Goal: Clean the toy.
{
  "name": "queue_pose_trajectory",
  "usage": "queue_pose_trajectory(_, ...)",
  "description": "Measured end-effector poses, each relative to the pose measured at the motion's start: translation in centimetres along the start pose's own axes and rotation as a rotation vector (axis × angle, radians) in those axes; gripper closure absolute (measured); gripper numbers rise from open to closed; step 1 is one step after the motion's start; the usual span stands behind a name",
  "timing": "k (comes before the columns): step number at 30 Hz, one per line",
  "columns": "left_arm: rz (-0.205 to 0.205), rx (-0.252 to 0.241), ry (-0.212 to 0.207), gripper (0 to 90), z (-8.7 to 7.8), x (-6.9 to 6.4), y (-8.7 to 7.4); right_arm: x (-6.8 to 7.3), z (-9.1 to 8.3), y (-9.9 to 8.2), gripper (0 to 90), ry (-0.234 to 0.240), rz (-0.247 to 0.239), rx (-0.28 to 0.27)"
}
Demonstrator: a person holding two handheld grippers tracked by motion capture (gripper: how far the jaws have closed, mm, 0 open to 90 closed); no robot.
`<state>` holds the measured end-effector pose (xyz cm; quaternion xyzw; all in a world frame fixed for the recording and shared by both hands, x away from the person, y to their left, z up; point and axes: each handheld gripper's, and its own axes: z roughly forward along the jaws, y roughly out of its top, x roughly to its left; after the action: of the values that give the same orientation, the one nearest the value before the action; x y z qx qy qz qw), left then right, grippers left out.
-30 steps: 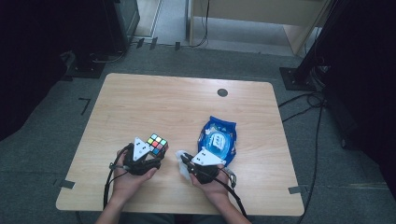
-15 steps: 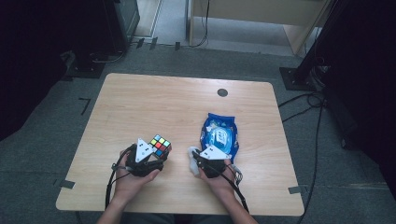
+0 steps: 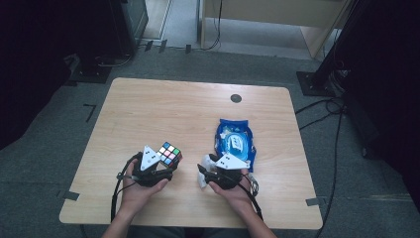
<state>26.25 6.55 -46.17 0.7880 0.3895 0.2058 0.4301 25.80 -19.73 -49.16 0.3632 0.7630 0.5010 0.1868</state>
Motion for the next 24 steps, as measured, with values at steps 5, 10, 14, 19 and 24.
queue_pose_trajectory(5, 0.018, 0.012, -0.009, 34.2, 0.4, -0.6, -0.1, 0.3, -0.7, 1.1, 40.7, 0.023, 0.040, -0.045)
queue_pose_trajectory(10, 0.055, 0.009, -0.042, 34.2, 1.0, -1.9, -0.2, 1.3, -1.3, 2.4, 42.3, 0.052, 0.058, -0.091)
queue_pose_trajectory(14, 0.075, -0.005, -0.060, 34.1, 1.0, -2.6, -0.2, 1.7, -1.9, 3.0, 67.6, 0.057, 0.081, -0.125)
queue_pose_trajectory(19, 0.097, -0.022, -0.093, 34.1, 1.0, -3.1, -0.2, 0.9, -1.8, 3.1, 80.7, 0.037, 0.173, -0.107)
queue_pose_trajectory(24, 0.126, -0.030, -0.126, 34.1, 1.1, -3.9, -0.3, 1.0, -1.6, 3.2, 83.9, 0.098, 0.184, -0.115)
